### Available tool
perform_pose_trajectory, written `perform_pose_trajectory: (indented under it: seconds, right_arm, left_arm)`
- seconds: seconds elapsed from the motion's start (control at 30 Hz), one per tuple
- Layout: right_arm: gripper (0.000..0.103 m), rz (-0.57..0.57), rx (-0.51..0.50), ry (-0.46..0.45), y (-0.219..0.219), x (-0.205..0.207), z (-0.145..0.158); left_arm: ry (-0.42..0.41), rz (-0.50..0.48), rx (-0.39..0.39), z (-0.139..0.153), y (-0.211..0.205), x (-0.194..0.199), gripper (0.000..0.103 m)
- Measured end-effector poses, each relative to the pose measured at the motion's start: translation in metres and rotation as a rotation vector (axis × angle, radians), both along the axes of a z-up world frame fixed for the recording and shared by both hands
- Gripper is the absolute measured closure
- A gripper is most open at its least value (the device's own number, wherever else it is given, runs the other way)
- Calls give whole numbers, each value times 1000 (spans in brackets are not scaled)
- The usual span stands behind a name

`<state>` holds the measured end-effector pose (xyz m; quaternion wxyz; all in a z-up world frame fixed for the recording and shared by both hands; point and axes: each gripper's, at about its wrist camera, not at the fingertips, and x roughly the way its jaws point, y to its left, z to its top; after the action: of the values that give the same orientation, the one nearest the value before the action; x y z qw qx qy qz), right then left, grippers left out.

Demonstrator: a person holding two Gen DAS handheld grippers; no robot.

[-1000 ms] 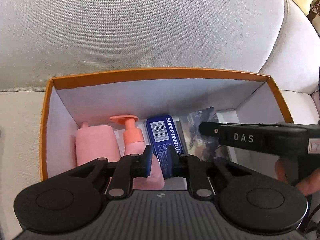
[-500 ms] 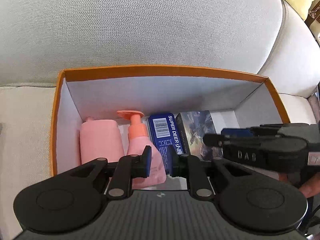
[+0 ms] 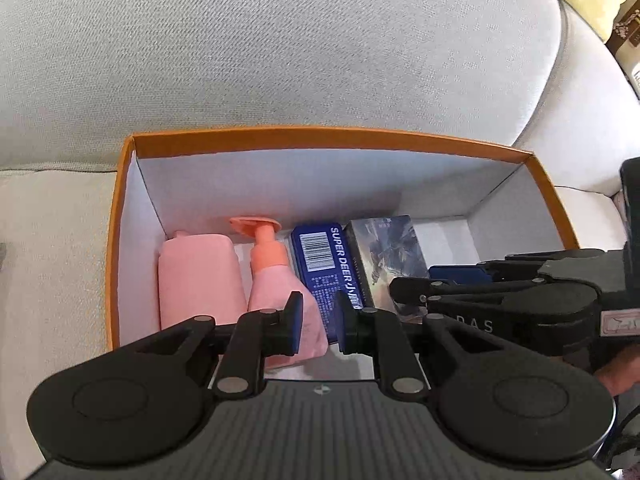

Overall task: Organize rigid objects
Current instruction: 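Lower the tin and card box beside the pink items and open both grippers, then withdraw both grippers from the orange box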

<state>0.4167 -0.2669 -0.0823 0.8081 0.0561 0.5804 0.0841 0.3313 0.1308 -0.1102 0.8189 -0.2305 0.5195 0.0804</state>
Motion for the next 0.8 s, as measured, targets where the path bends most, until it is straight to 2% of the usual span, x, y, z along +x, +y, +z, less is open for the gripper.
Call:
perform_pose_trajectory:
  seconds: [0.17,0.4,0.6,0.8]
  right_arm:
    - [65,-4,-21,-38,0,-10,10]
    - [65,4,14,-180,1,-49,57]
    - [65,-18,61,-345,-12,-122,101]
    - [65,-55,71,-450,-22,-199,121]
  left_arm:
    - [-40,-21,5,16,-5,-8,84]
    - [-162,-53,8,56,-26,-40,84]
    - [-272,-72,13,87,-58,-89,84]
    - [-344,-85,15,91,-98,-138,84]
